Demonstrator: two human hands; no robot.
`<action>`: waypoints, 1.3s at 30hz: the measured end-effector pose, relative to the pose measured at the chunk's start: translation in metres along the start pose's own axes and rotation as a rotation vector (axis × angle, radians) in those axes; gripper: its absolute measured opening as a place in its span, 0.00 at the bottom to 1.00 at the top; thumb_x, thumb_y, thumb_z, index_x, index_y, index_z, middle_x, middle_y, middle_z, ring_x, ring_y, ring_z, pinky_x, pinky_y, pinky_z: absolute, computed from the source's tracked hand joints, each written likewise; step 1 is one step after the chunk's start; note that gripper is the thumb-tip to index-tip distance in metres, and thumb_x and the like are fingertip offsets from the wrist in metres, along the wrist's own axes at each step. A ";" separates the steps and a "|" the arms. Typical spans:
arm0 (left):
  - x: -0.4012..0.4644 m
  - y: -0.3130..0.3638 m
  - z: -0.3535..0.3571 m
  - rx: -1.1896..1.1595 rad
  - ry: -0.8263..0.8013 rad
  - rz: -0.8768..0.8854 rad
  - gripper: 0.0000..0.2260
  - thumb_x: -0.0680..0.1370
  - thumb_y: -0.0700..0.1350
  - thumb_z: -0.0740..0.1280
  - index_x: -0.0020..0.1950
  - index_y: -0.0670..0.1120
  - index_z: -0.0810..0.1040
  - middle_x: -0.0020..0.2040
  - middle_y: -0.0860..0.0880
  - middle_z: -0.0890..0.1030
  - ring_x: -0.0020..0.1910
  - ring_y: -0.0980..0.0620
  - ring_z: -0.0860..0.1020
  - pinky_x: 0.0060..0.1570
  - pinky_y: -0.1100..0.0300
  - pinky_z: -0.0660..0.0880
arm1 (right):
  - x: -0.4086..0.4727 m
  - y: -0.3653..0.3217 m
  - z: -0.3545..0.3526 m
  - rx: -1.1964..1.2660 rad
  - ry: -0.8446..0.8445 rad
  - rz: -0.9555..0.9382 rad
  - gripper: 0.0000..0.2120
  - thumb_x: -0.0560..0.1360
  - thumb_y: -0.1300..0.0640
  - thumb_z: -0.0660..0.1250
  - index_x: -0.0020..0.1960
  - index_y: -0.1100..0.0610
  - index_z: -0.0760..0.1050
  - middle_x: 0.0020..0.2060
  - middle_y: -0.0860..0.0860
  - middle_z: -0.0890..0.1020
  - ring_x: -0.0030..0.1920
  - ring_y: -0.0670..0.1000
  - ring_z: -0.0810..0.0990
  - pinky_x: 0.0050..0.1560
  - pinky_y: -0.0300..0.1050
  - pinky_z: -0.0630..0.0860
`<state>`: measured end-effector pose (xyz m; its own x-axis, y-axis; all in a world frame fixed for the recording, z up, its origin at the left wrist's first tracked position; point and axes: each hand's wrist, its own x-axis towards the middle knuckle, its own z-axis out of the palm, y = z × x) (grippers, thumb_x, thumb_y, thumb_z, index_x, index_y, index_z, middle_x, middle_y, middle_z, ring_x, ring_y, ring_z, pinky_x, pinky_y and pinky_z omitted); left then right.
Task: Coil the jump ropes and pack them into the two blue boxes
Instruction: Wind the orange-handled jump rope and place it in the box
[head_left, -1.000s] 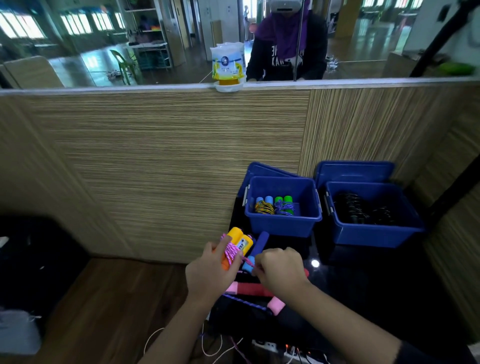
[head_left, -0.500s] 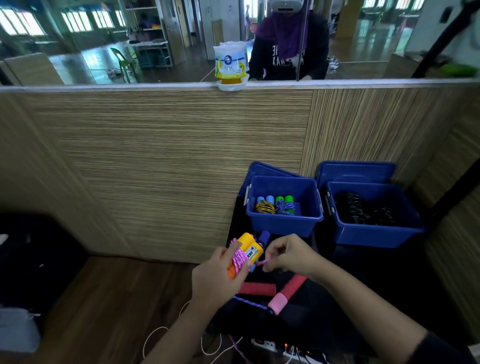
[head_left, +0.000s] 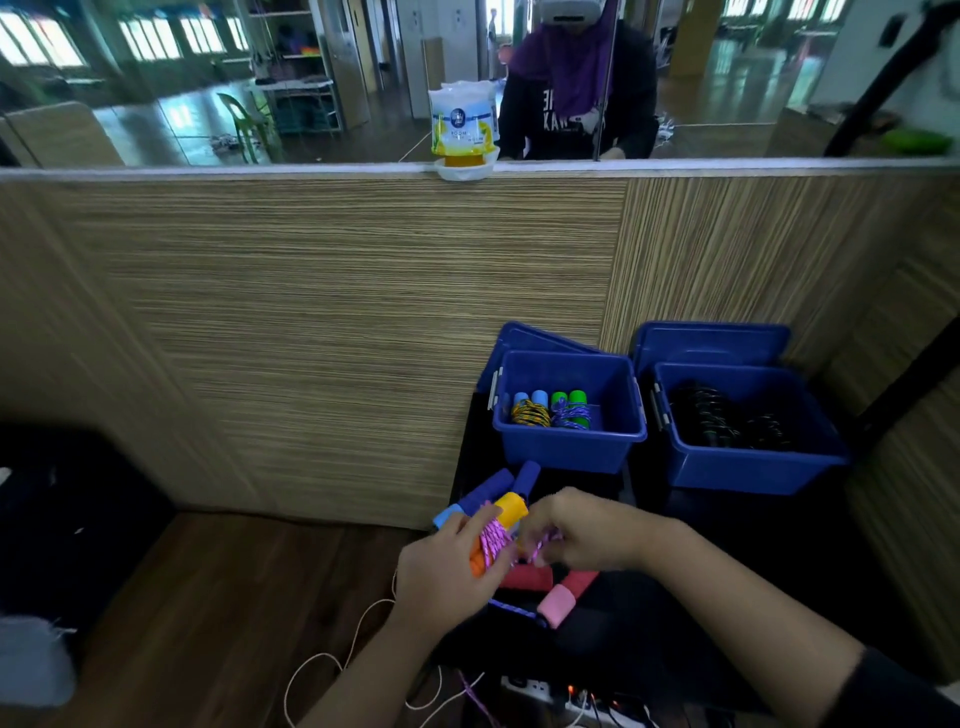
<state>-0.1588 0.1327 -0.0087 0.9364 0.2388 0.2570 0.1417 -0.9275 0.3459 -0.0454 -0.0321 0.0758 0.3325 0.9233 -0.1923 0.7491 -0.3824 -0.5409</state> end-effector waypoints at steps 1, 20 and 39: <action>-0.002 0.001 0.001 -0.004 0.007 0.027 0.24 0.72 0.69 0.59 0.63 0.59 0.74 0.48 0.58 0.81 0.36 0.56 0.81 0.28 0.64 0.73 | 0.002 -0.002 -0.002 -0.075 0.032 -0.017 0.08 0.71 0.64 0.65 0.46 0.55 0.80 0.45 0.50 0.82 0.45 0.46 0.77 0.47 0.43 0.74; -0.009 0.002 -0.016 -0.029 0.084 0.280 0.19 0.74 0.65 0.64 0.63 0.65 0.74 0.50 0.54 0.79 0.35 0.59 0.79 0.30 0.66 0.72 | 0.005 0.003 0.024 0.216 0.478 0.212 0.23 0.70 0.62 0.73 0.61 0.47 0.74 0.47 0.50 0.71 0.41 0.47 0.77 0.43 0.36 0.76; -0.004 0.015 -0.010 -0.027 0.097 0.125 0.18 0.71 0.65 0.62 0.58 0.61 0.75 0.46 0.56 0.77 0.30 0.56 0.78 0.24 0.65 0.69 | 0.007 -0.001 0.037 0.041 0.688 0.151 0.10 0.71 0.66 0.66 0.51 0.62 0.81 0.45 0.57 0.78 0.43 0.53 0.78 0.45 0.38 0.74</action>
<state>-0.1634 0.1207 0.0041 0.9105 0.1502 0.3854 0.0161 -0.9439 0.3298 -0.0657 -0.0238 0.0446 0.7278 0.6232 0.2862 0.6487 -0.4901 -0.5822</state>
